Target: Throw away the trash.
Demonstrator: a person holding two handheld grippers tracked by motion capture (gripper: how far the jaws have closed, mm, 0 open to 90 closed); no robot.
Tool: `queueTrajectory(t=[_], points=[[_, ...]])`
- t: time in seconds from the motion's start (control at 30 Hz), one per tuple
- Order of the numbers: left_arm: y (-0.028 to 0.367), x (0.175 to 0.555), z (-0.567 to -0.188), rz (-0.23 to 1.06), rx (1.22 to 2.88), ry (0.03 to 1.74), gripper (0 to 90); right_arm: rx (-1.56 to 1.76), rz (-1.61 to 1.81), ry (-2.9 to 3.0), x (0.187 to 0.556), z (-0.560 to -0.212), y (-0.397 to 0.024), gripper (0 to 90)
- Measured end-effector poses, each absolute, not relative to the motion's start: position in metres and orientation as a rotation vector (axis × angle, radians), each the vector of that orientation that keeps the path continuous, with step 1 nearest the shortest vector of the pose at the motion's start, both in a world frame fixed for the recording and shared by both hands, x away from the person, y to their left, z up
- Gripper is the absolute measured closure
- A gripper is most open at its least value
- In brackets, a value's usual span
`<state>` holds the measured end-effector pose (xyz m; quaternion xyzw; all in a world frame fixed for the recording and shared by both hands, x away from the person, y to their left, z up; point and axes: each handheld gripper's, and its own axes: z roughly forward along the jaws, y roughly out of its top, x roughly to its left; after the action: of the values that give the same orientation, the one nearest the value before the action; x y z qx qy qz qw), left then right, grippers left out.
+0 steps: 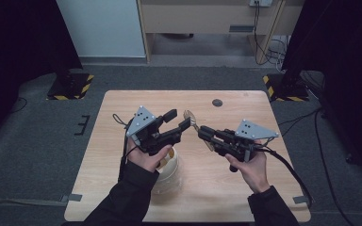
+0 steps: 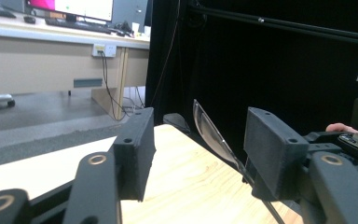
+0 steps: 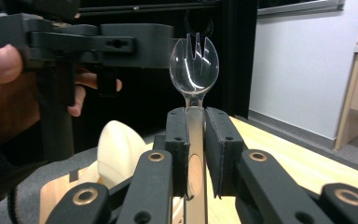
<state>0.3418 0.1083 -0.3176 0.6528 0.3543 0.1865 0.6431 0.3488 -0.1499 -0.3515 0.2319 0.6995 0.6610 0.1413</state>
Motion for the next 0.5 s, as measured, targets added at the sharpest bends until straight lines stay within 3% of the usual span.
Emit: queueTrajectory(t=[0.5], points=[[0.1006, 0.3403, -0.3195, 0.334, 1.509, 0.859, 72.9, 0.647, 1.945, 2.049, 0.3464, -0.355, -0.1403, 79.9]])
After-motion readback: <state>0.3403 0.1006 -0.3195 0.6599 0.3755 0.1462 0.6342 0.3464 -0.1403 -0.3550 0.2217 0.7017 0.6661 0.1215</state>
